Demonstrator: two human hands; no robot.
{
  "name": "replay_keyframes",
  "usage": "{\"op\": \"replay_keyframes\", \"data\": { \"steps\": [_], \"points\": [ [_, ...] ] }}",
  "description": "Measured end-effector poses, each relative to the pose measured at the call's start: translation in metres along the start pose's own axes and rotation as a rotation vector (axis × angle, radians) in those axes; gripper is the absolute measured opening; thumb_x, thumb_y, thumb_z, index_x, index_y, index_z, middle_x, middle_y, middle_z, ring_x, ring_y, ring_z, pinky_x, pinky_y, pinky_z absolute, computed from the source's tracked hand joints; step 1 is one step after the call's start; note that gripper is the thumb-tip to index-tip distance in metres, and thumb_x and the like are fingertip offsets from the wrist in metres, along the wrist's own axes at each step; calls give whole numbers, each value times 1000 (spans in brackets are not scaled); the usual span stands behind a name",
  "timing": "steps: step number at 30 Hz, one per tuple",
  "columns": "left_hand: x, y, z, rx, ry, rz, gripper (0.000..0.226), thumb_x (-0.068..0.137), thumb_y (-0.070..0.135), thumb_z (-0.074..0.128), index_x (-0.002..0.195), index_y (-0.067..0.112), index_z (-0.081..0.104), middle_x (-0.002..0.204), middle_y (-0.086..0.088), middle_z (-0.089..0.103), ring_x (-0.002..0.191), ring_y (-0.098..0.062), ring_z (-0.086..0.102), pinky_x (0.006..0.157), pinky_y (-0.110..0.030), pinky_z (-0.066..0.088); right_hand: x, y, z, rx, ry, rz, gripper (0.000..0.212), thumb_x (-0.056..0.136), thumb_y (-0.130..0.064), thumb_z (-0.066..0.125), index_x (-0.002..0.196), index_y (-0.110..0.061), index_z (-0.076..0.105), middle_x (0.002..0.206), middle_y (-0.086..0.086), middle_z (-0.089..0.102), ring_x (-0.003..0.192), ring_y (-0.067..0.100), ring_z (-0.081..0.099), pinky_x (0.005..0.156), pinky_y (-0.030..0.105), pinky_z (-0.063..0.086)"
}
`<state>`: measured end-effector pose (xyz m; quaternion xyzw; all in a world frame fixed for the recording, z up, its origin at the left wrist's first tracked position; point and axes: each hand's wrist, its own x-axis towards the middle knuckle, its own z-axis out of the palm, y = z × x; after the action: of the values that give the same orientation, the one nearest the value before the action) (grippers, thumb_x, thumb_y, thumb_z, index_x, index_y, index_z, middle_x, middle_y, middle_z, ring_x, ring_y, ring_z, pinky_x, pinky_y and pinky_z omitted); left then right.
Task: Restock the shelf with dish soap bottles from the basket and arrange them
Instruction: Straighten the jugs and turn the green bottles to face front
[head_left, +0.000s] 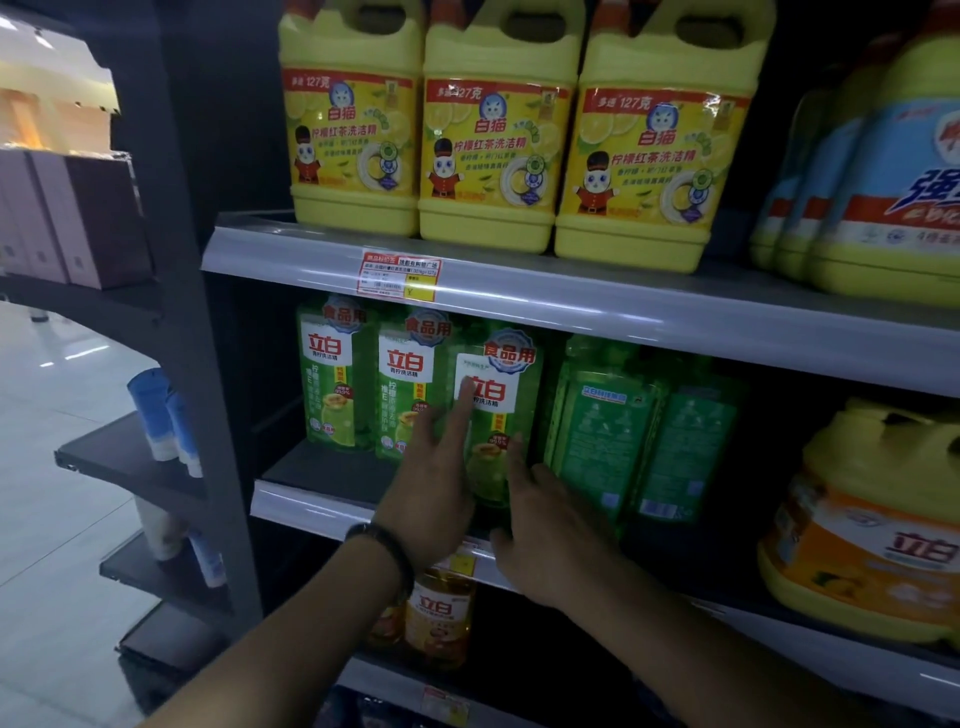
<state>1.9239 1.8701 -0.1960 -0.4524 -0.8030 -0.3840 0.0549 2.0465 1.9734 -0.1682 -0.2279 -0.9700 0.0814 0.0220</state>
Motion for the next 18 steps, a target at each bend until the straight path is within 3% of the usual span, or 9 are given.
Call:
{"op": "replay_keyframes", "data": {
  "steps": [3,5,9,12,15,18],
  "points": [
    [-7,-4,16,160,-45,-82,126,85,-6,61,159,48,-26,169,-13,9,135,-47,48,88,-44,55,4,5,1,16,-6,10,108,102,-34,63,163,-27,-27,129,14,61,102,30,64,78,38,54],
    [-5,-2,19,258,-55,-124,122,88,4,63,159,46,-26,168,-15,13,140,-47,42,96,-56,54,9,6,0,33,-15,41,110,101,-29,64,163,-28,-27,111,15,67,89,30,66,70,35,49],
    [7,3,23,320,-135,-187,111,95,25,65,163,37,-22,168,-17,12,146,-47,34,105,-62,48,24,3,-3,94,0,82,112,96,-23,66,165,-22,-23,117,21,70,97,35,69,72,35,51],
    [17,1,30,270,-136,-197,114,94,26,70,164,38,-21,164,-21,14,142,-49,37,105,-60,49,34,-3,-5,171,-1,108,112,95,-18,66,165,-19,-21,124,21,68,100,36,71,74,36,55],
    [21,-3,35,231,-138,-176,118,92,27,72,164,35,-21,163,-24,13,137,-49,44,105,-57,50,39,-6,-5,207,9,119,110,95,-14,64,164,-15,-22,124,21,69,100,36,72,83,46,63],
    [20,-5,37,226,-124,-155,118,92,28,72,163,37,-22,160,-24,17,136,-48,45,105,-57,50,37,-5,-5,209,-4,100,109,96,-12,63,164,-14,-22,122,20,70,95,36,73,81,47,64]
  ]
}}
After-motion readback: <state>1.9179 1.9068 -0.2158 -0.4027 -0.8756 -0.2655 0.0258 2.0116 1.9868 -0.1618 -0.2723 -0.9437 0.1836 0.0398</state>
